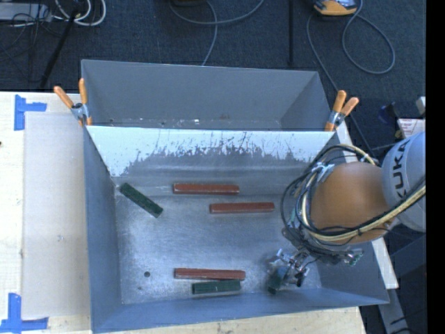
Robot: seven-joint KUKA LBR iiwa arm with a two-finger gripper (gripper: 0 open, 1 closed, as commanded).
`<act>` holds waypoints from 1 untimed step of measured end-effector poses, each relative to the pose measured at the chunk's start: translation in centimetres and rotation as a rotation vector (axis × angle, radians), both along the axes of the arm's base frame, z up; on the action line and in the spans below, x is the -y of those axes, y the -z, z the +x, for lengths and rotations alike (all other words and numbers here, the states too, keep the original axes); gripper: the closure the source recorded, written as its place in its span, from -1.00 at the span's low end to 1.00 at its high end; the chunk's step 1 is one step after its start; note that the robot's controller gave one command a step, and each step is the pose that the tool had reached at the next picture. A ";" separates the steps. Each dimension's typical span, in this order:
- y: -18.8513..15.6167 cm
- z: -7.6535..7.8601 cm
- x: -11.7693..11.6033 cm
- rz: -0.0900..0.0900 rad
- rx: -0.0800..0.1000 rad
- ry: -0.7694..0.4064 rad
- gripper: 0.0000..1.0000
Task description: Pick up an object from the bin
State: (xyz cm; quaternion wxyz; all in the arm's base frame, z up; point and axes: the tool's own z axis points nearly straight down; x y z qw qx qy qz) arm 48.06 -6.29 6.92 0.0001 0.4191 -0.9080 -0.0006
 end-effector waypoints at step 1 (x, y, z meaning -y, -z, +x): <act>-14.9 1.9 -3.9 0.000 0.010 0.022 1.00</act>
Offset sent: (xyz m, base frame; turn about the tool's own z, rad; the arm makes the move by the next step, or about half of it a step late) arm 0.0169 0.0379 0.1455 0.0239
